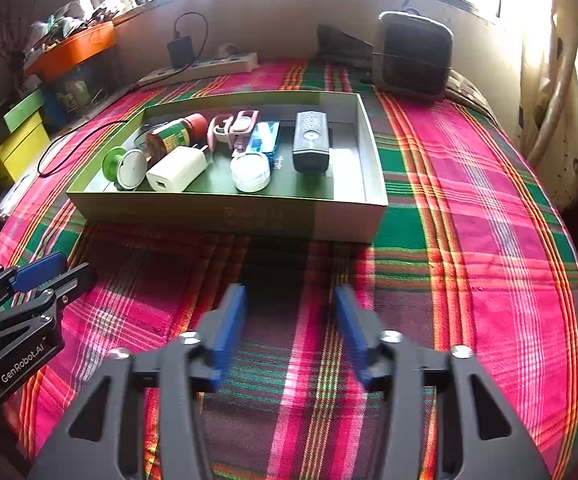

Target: Organize rigid objects

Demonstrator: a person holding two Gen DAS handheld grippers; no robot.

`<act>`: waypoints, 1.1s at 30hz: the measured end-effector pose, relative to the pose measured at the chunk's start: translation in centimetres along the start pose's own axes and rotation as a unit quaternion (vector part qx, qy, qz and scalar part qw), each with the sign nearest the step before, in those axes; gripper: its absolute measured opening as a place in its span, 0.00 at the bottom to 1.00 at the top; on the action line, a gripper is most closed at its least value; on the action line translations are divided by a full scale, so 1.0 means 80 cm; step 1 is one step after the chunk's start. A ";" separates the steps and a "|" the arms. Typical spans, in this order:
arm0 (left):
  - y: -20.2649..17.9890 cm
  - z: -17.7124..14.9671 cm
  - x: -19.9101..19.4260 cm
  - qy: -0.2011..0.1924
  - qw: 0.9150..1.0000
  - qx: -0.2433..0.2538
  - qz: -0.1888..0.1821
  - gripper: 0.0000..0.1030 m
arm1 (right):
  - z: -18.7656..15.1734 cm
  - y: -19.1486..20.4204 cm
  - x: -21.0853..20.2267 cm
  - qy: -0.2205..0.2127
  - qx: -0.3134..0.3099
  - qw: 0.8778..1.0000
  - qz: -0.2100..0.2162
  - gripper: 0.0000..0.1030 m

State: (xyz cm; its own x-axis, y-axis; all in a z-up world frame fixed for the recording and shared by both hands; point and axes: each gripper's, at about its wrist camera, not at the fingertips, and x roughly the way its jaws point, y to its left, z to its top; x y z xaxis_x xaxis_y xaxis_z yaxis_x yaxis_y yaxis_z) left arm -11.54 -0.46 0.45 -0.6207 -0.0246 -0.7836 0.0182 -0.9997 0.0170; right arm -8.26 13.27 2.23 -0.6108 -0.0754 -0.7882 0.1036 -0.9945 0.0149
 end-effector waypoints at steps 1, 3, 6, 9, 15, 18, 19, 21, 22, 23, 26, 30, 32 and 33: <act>0.000 -0.001 0.000 0.000 1.000 -0.002 0.001 0.41 | 0.000 0.002 0.000 0.000 -0.003 1.000 -0.003 0.54; 0.000 -0.001 0.000 -0.002 1.000 -0.001 0.002 0.42 | 0.000 0.003 0.001 0.001 -0.006 1.000 -0.006 0.55; -0.001 -0.001 0.001 -0.002 1.000 -0.001 0.002 0.43 | -0.001 0.002 0.001 0.001 -0.007 1.000 -0.007 0.56; -0.001 -0.001 0.001 -0.001 1.000 0.000 0.002 0.43 | -0.001 0.000 0.002 0.003 -0.004 1.000 -0.013 0.60; -0.001 -0.001 0.001 -0.002 1.000 -0.001 0.001 0.44 | 0.001 -0.002 0.003 0.004 -0.001 1.000 -0.014 0.63; -0.002 -0.001 0.001 -0.002 1.000 0.000 0.001 0.45 | 0.001 -0.002 0.003 0.004 -0.001 1.000 -0.014 0.63; -0.002 -0.001 0.001 -0.002 1.000 -0.001 0.001 0.45 | 0.001 -0.002 0.003 0.004 -0.001 1.000 -0.014 0.63; -0.002 -0.001 0.001 -0.002 1.000 -0.001 0.001 0.45 | 0.001 -0.002 0.003 0.003 -0.001 1.000 -0.014 0.63; -0.002 -0.001 0.001 -0.002 1.000 -0.001 0.001 0.45 | 0.000 -0.002 0.003 0.003 -0.001 1.000 -0.015 0.63; -0.001 -0.001 0.001 -0.002 1.000 -0.001 0.001 0.45 | 0.000 -0.002 0.003 0.003 -0.001 1.000 -0.014 0.63; -0.001 -0.001 0.000 -0.002 1.000 -0.001 0.001 0.45 | 0.000 -0.001 0.003 0.003 -0.001 1.000 -0.014 0.63; -0.001 -0.001 0.000 -0.002 1.000 -0.001 0.000 0.45 | 0.000 -0.001 0.004 0.003 -0.001 1.000 -0.014 0.63; -0.001 -0.001 0.000 -0.002 1.000 -0.001 0.001 0.45 | 0.000 0.000 0.004 0.003 -0.001 1.000 -0.014 0.63; -0.001 -0.001 0.000 -0.002 1.000 -0.001 0.001 0.45 | -0.001 0.000 0.004 0.003 -0.001 1.000 -0.014 0.63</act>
State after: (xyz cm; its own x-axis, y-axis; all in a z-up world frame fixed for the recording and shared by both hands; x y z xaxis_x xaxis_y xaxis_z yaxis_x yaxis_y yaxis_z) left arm -11.47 -0.37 0.36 -0.6236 -0.0264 -0.7813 0.0202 -0.9996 0.0176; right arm -8.42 13.27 1.95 -0.6084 -0.0462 -0.7923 0.0873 -0.9961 -0.0089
